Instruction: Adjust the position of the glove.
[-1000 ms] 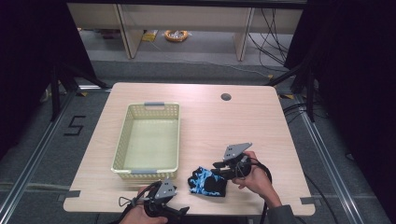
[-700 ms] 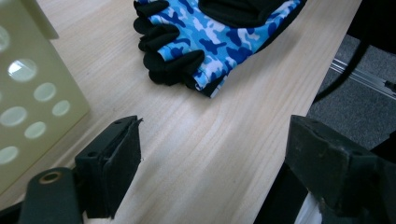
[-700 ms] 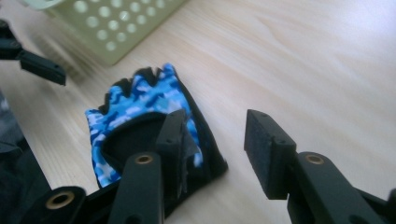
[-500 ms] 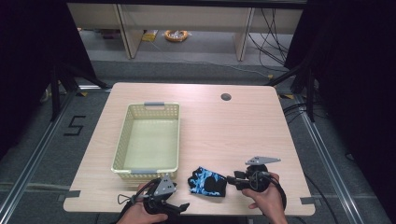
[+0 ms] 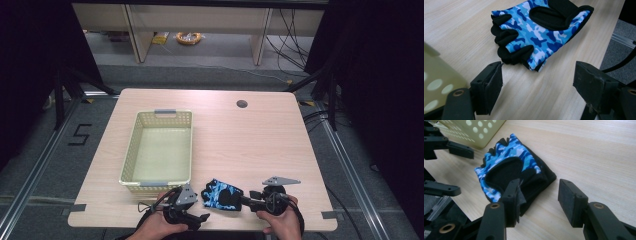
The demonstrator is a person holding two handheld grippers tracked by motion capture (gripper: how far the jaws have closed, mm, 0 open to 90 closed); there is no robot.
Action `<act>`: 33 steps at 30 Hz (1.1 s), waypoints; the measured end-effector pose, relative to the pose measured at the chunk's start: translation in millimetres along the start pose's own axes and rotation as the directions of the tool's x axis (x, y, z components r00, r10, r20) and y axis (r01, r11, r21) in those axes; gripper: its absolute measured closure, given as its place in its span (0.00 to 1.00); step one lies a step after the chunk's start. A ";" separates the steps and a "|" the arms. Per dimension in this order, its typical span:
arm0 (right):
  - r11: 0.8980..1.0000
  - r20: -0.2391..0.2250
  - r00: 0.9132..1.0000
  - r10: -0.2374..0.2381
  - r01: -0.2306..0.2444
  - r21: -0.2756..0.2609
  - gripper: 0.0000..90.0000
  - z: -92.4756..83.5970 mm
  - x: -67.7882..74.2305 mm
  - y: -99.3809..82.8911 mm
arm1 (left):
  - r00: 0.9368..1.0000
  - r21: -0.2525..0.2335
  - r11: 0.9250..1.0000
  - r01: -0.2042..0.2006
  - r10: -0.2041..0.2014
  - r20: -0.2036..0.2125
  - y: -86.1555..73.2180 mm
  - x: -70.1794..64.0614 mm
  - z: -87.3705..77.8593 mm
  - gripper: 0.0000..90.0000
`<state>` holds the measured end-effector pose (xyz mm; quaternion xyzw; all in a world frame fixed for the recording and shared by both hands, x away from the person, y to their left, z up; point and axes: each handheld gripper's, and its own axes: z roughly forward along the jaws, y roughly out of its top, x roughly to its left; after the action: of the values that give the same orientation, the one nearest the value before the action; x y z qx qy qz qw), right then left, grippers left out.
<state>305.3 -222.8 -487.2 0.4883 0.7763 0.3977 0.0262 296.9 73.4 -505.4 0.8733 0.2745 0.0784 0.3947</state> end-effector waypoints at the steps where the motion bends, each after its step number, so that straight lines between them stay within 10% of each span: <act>1: 1.000 0.001 1.000 -0.001 0.001 0.003 0.60 0.1 0.5 -0.4 | 1.000 0.003 1.000 -0.006 0.006 -0.009 0.5 0.4 1.0 0.26; 33: 0.999 0.033 0.999 0.026 -0.027 0.038 0.68 1.2 1.0 -4.0 | 0.985 0.084 0.982 -0.172 0.173 0.001 12.0 -11.8 17.4 0.87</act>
<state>302.3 -222.1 -490.2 0.5054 0.7768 0.3751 0.0241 298.1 49.3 -507.5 0.9093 0.2021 0.1034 0.3488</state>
